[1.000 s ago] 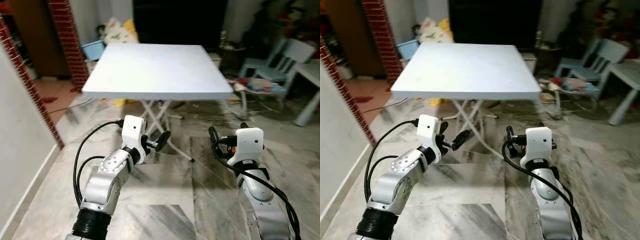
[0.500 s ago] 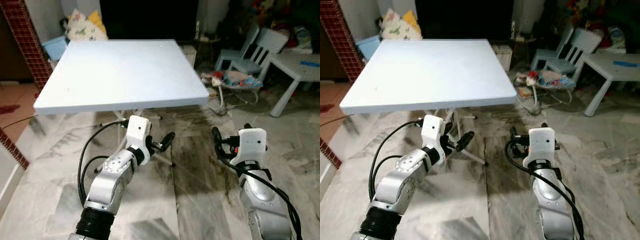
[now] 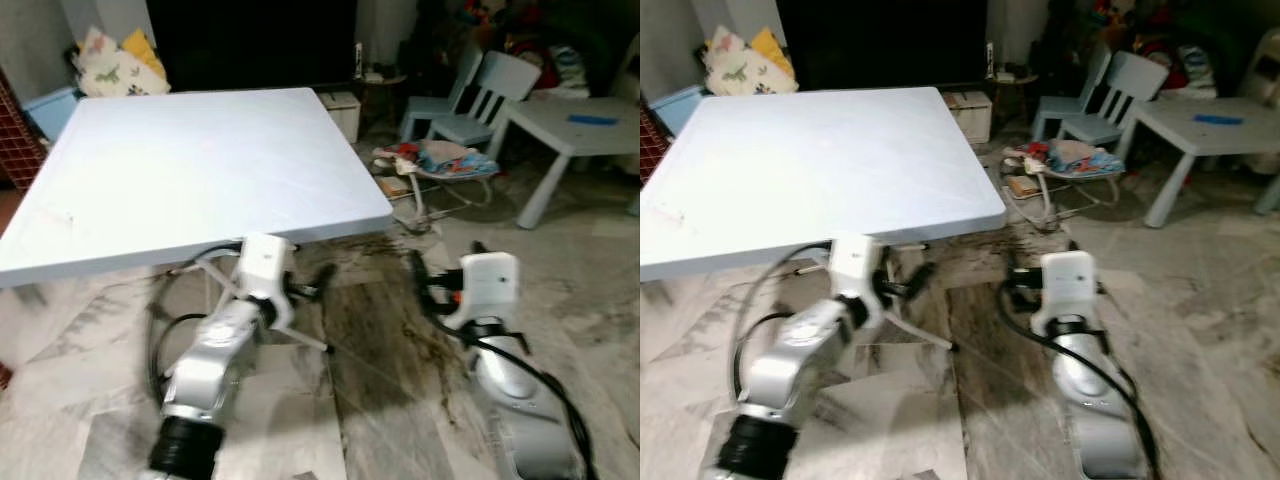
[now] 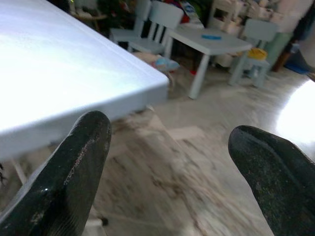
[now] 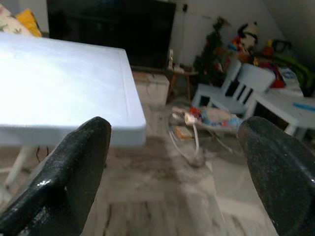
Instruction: Hang keys on a hook
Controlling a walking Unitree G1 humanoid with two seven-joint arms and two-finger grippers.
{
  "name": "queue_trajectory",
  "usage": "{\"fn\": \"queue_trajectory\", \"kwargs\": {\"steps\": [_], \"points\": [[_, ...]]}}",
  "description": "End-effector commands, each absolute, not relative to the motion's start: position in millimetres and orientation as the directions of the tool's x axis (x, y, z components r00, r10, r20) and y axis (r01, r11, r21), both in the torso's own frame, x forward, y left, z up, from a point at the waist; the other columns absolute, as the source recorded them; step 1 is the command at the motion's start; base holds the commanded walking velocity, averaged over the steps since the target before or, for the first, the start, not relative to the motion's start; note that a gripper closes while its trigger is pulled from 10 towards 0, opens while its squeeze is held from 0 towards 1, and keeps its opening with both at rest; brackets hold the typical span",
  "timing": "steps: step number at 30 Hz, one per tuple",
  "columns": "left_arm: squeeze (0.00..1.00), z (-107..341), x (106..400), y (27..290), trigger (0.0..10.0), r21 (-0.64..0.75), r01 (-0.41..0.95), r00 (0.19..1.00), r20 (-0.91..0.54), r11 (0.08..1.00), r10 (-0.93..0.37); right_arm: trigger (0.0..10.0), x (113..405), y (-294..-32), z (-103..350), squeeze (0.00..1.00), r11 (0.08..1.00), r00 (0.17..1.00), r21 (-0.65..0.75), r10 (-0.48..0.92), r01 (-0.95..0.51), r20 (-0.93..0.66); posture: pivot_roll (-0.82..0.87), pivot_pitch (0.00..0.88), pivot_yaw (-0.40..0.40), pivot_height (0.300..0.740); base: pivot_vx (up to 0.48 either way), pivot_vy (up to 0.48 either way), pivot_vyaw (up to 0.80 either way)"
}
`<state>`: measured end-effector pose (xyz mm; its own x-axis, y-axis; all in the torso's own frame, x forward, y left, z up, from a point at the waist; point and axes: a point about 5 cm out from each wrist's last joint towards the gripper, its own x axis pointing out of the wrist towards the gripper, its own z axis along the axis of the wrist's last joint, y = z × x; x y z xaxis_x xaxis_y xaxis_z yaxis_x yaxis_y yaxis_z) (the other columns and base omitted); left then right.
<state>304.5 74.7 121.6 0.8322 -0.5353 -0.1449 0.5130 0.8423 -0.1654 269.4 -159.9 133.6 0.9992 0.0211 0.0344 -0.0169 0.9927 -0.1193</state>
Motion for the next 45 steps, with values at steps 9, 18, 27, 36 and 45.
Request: {"fn": "queue_trajectory", "kwargs": {"steps": [9,18,27,36,45], "points": [[0.00,124.6,307.7,84.2,10.0,-0.142,0.487,0.852,-0.139,0.862,-0.504,10.0,269.3,-153.4,136.4,0.00,0.993,0.998,-0.113,0.045,-0.040,0.040,0.04,0.000,-0.048,0.740,0.476,0.000,0.00],[0.00,121.7,306.3,85.0,10.0,-0.138,0.461,0.866,-0.148,0.877,-0.479,10.0,265.9,-153.1,134.3,0.00,0.992,0.999,-0.116,0.048,-0.045,0.025,0.03,0.000,-0.056,0.740,0.081,0.000,0.00],[0.00,121.5,305.5,82.0,10.0,-0.143,0.466,0.863,-0.145,0.873,-0.485,10.0,265.4,-153.0,133.9,0.00,0.992,0.998,-0.120,0.052,-0.049,0.019,0.03,0.000,-0.060,0.740,0.000,0.000,0.00],[0.00,121.8,305.6,82.8,10.0,-0.144,0.469,0.861,-0.146,0.872,-0.487,10.0,266.1,-152.7,134.4,0.00,0.992,0.999,-0.120,0.049,-0.047,0.020,0.03,0.000,-0.060,0.740,0.000,-0.305,0.00],[0.00,121.4,305.2,83.3,10.0,-0.146,0.469,0.860,-0.148,0.871,-0.488,10.0,264.6,-153.0,132.9,0.00,0.992,0.999,-0.120,0.039,-0.037,0.016,0.03,0.000,-0.055,0.740,0.000,-0.395,0.00]]}}
